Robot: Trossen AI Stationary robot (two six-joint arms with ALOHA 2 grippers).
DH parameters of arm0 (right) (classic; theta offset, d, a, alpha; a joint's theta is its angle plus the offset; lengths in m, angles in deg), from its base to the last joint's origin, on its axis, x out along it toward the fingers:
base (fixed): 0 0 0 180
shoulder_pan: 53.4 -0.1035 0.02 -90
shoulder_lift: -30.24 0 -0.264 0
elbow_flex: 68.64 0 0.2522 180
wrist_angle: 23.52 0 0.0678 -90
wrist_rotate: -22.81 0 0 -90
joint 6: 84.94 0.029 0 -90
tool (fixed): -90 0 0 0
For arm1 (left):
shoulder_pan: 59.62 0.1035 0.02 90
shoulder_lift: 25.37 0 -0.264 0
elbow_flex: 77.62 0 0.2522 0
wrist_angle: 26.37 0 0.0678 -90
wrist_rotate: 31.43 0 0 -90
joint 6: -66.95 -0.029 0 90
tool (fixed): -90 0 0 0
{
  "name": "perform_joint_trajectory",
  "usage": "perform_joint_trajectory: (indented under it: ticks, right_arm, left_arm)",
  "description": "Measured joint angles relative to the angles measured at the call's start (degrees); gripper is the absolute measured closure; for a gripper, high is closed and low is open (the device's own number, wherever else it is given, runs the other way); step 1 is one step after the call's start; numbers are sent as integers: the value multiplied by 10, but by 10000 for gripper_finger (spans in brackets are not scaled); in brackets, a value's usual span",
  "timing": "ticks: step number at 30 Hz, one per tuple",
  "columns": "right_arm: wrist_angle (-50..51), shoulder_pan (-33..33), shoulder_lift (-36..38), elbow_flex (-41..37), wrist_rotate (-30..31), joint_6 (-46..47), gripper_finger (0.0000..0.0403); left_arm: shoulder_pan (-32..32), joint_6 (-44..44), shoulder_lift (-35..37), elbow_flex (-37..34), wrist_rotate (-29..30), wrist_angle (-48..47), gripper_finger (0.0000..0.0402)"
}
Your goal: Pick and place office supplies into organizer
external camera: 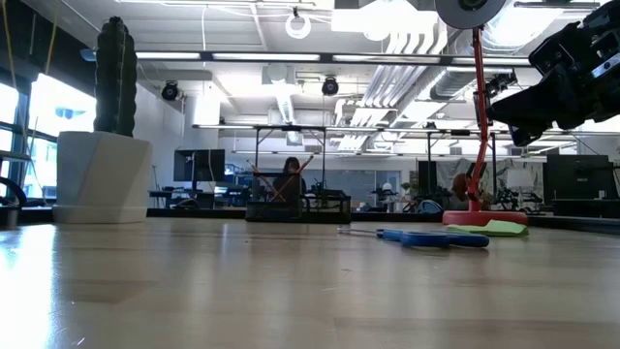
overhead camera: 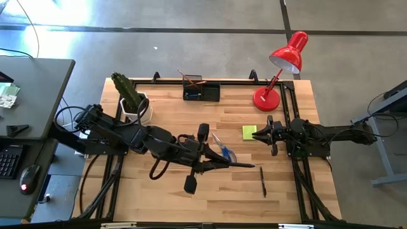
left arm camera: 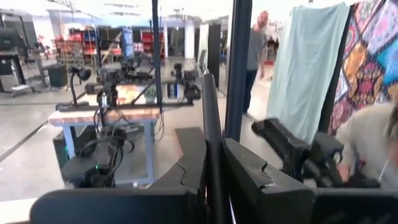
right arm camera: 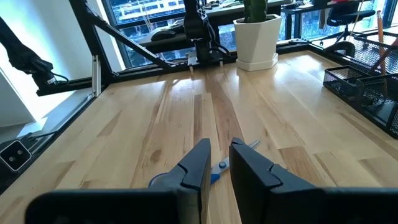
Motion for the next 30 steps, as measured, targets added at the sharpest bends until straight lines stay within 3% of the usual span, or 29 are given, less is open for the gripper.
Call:
perform_joint_trajectory:
  ticks: [5, 9, 21, 25, 30]
  right_arm:
    - [0, 0, 0, 0, 0, 0, 350]
    - [0, 0, 0, 0, 0, 0, 352]
    - [1, 0, 0, 0, 0, 0, 351]
    - [1, 0, 0, 0, 0, 0, 350]
    - [1, 0, 0, 0, 0, 0, 351]
  left_arm:
    - [0, -44, -1, -1, 0, -164, 376]
    - [8, -43, -14, -67, 9, -236, 369]
    - [27, -4, -18, -376, -5, -62, 363]
    - [50, -19, -19, -413, -9, -49, 336]
    - [90, -35, 20, -391, -25, -132, 269]
